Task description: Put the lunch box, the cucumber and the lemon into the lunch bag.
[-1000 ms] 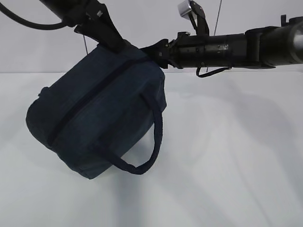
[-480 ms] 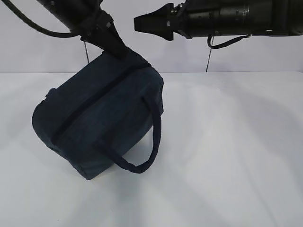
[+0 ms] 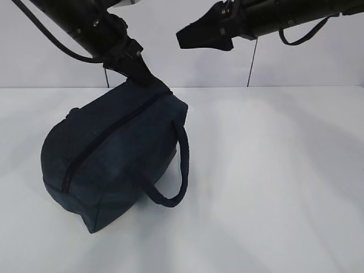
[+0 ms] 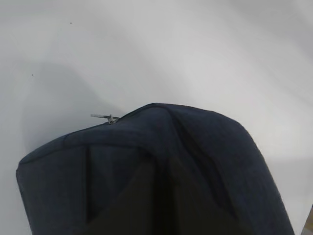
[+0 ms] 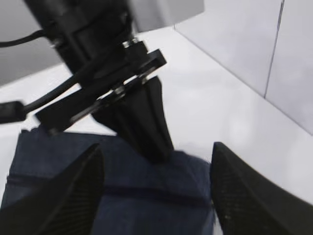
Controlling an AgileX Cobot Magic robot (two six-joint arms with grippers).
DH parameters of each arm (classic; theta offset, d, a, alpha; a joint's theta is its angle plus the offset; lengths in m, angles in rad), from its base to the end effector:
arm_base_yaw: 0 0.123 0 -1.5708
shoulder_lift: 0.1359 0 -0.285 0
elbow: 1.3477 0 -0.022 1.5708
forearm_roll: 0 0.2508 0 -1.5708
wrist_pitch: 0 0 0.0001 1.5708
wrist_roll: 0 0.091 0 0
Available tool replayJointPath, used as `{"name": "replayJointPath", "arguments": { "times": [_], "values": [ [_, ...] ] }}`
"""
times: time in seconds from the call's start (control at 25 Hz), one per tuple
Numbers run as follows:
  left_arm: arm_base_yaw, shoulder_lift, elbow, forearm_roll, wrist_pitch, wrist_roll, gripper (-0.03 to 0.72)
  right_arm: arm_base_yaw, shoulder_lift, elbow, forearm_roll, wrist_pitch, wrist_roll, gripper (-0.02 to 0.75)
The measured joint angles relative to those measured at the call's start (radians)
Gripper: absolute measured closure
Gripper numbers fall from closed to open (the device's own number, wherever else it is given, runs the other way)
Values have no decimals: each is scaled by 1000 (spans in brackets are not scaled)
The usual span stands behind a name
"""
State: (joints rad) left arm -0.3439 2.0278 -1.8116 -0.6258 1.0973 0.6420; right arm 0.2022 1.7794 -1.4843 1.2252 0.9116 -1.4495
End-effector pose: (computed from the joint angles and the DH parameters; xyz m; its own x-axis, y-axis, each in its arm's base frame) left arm 0.4014 -0.1942 0.2785 -0.6523 0.5219 -0.5497 0.7403 0.5943 -0.3143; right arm 0.3740 0.1458 0.3257 -0.2321 -0.3197 -0.9187 -0.8939 0.4425 0.0718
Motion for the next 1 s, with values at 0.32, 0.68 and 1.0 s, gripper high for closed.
{"name": "replayJointPath", "arguments": {
  "times": [0.32, 0.68, 1.0],
  "values": [
    [16, 11, 0, 0, -26, -41, 652, 0, -118, 0, -454, 89, 366, 218],
    [16, 11, 0, 21, -74, -119, 260, 0, -192, 0, -679, 311, 666, 217],
    [16, -18, 0, 133, -76, -171, 144, 0, -209, 0, -691, 314, 753, 217]
  ]
}}
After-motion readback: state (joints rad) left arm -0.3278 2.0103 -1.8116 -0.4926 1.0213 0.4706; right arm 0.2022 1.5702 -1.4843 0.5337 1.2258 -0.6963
